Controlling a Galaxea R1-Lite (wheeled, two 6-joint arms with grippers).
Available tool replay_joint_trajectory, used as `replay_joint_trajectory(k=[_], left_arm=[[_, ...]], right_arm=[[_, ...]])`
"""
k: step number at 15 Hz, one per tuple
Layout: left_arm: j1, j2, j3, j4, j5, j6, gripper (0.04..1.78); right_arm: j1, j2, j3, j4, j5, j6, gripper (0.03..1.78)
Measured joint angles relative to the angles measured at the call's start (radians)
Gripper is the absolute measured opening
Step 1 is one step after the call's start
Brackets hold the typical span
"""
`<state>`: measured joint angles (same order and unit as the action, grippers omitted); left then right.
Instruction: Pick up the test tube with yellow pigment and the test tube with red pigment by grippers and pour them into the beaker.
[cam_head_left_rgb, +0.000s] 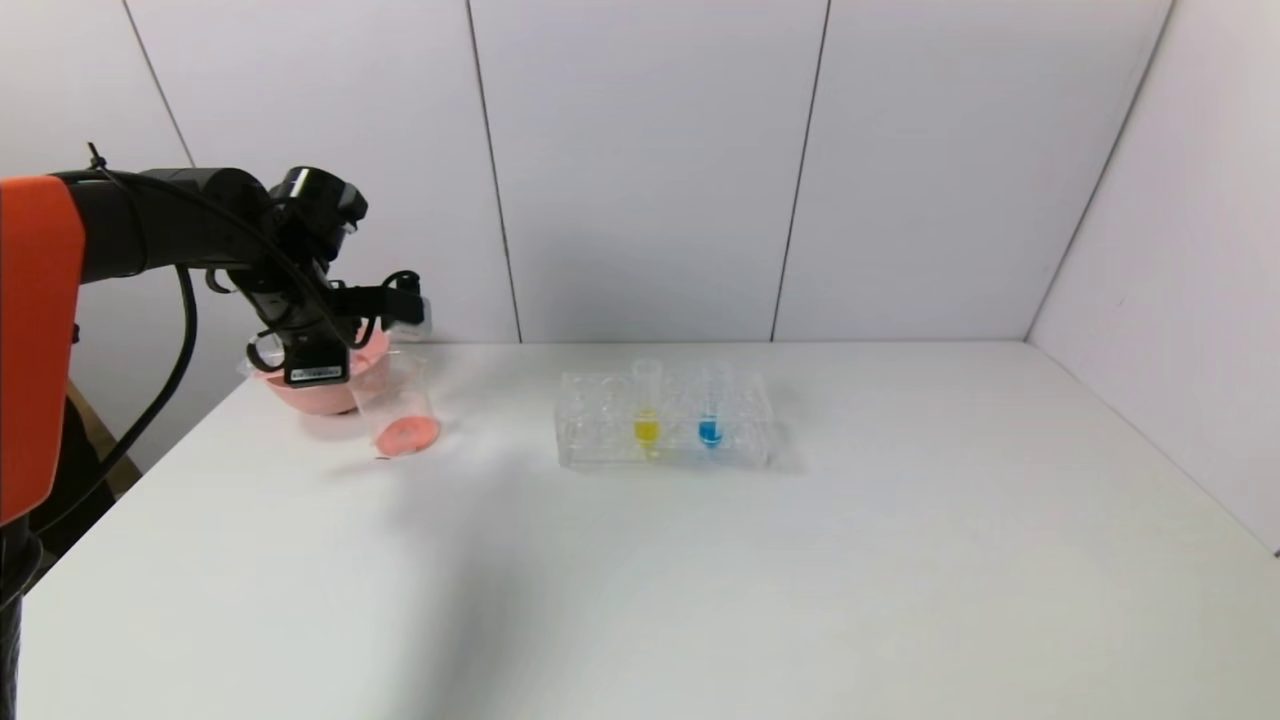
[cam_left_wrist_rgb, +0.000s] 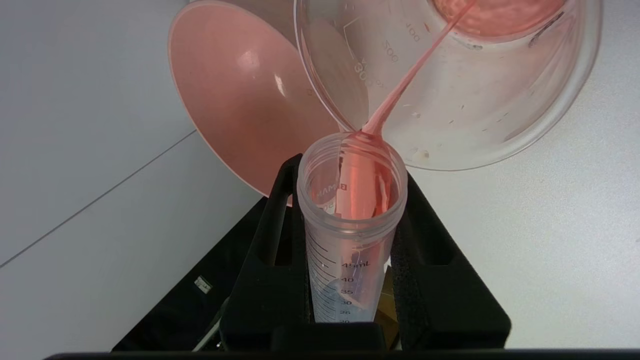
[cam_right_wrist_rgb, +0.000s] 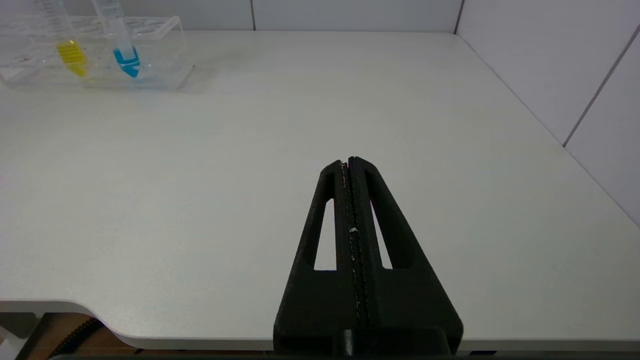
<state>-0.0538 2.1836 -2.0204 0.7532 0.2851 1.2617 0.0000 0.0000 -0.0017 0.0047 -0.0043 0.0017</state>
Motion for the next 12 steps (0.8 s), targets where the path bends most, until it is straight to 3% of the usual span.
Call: replay_joint_trajectory(k=[12], left_arm=[[-0.010,0.000,0.000,-0.005,0.007,0.000,0.47]], right_arm=[[0.000,0.000,0.000,0.000,0.000,0.000,0.11]])
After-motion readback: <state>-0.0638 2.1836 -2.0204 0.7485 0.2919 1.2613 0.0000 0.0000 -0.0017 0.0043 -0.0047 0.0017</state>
